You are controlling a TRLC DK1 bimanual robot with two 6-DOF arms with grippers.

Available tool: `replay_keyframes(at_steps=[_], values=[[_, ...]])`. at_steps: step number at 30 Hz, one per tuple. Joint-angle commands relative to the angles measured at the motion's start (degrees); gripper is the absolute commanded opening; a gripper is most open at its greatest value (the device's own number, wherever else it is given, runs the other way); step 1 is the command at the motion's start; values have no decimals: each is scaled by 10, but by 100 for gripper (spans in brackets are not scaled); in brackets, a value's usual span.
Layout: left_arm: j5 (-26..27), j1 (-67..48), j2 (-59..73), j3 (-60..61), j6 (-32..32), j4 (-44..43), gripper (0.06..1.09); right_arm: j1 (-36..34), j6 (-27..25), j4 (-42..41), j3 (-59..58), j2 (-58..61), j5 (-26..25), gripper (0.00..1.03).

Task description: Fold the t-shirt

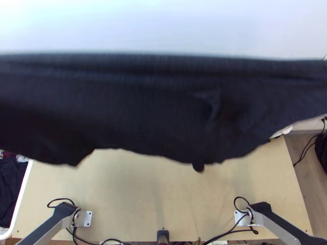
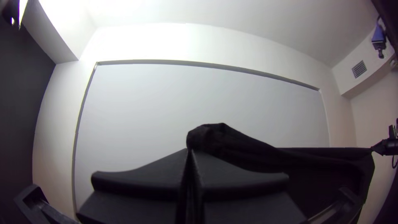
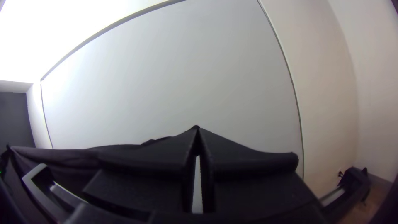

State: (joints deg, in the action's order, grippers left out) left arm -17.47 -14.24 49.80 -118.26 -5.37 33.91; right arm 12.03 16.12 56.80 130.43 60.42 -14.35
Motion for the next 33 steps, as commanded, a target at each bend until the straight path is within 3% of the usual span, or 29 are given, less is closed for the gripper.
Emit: replay_keyframes(at_steps=[1,10,13,22,28,33], values=[[133,124,-67,8,42,114,9,-13,-13,75,-23,-64,2,3],[378,343,-89,158,173,106,9,-3,15,54,-189,-92,39,3],[402,353,-89,247,195,94,9,28,30,3,-283,-102,40,3],[380,344,-78,494,186,-37,9,47,37,-176,-516,-65,63,3],[267,215,-59,631,175,-121,9,33,40,-279,-606,-7,71,3],[212,143,0,705,172,-219,9,7,51,-355,-650,66,85,3]])
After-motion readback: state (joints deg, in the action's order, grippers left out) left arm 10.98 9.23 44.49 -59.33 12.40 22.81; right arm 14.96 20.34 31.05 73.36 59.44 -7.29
